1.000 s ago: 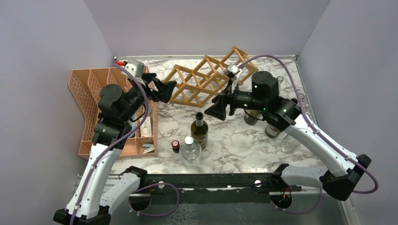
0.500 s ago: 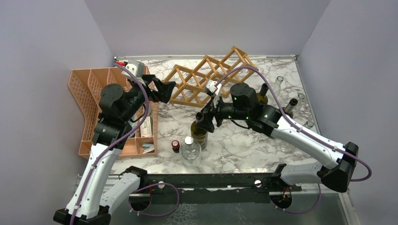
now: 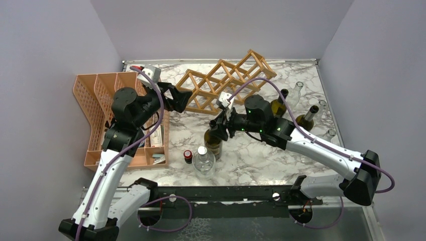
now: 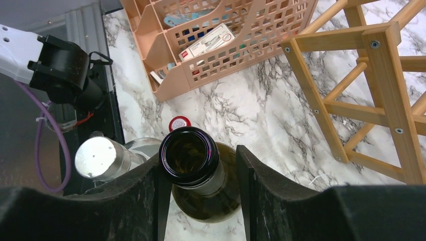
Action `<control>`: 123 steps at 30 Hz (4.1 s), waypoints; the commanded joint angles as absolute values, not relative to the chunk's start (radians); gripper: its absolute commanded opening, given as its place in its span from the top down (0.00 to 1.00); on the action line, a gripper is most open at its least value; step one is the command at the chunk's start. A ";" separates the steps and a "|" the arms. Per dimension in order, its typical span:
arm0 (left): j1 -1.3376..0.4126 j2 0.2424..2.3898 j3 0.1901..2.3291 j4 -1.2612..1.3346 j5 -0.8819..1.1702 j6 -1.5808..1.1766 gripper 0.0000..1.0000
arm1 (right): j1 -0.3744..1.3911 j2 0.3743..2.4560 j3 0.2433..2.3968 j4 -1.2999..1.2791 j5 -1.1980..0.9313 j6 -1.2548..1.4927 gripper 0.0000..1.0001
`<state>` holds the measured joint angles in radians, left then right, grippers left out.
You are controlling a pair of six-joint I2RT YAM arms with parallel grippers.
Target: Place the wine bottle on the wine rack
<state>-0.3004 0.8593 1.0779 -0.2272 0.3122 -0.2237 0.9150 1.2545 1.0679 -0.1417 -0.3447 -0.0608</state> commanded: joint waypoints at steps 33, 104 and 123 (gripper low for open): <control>-0.475 1.029 0.834 0.283 0.687 -0.268 0.01 | 0.920 0.962 1.137 -0.098 0.409 0.239 0.99; -0.729 1.283 1.005 0.537 0.435 1.547 1.00 | 0.920 0.840 1.556 -0.827 0.179 0.204 0.22; -0.751 1.224 0.933 0.520 0.525 1.802 1.00 | 0.920 0.941 1.380 -0.996 0.262 0.165 0.31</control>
